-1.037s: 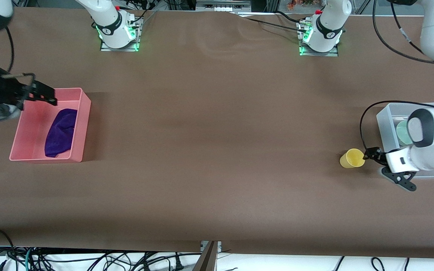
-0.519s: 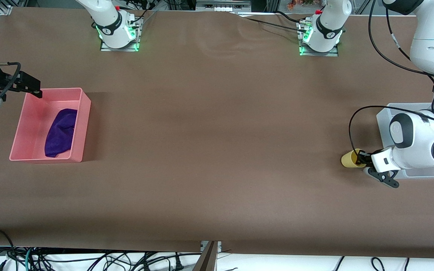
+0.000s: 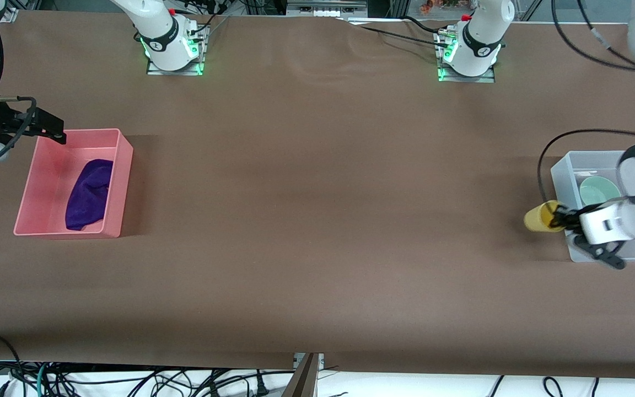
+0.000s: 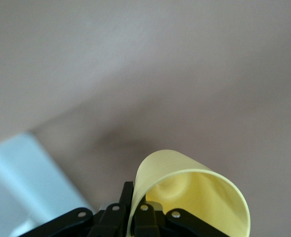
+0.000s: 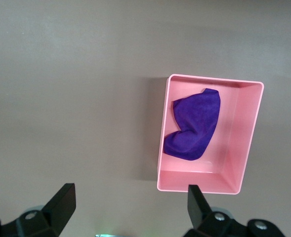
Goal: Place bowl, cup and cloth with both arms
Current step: 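Carry the yellow cup with the left gripper and lower it into the bowl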
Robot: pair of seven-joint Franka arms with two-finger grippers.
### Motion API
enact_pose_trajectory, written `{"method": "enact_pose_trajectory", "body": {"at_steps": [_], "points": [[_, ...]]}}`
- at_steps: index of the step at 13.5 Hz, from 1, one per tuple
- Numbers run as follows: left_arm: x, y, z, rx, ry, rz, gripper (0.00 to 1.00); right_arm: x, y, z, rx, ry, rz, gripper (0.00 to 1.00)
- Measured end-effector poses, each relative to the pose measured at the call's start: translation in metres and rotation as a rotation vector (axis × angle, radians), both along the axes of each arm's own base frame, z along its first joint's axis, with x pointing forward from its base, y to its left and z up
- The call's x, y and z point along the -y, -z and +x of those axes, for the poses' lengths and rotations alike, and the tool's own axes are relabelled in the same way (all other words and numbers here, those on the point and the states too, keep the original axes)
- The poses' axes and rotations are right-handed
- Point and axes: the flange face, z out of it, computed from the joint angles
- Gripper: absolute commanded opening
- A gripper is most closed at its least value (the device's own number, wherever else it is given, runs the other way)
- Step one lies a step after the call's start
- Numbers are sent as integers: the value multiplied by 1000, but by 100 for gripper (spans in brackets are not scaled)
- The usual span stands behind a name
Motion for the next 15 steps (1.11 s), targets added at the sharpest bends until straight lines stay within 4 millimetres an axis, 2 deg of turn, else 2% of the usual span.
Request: {"method": "enact_pose_trajectory", "body": {"at_steps": [2,3,4,7,10,11,12,13,15], "points": [[-34,-29,-19,-54,17,88,0,-2,1,0,-1,-3,0,100],[-56,-34,-29,-76,24,107,0,-2,0,0,-1,-4,0,100],[-80,-31,-38,-92,26,107,0,-2,0,0,0,-4,0,100],[-145,11,-75,-120,19,61,0,-3,0,0,2,-5,0,100],[-182,51,-98,-61,78,38,0,-3,0,0,2,-5,0,100],[-188,58,-104,-53,85,33,30,-3,0,0,2,-5,0,100],[-191,63,-107,-49,90,31,82,-3,0,0,2,-5,0,100],[-191,65,-108,-49,92,29,100,-3,0,0,2,-5,0,100],[-187,65,-106,-44,100,28,100,-3,0,0,2,-5,0,100]]}}
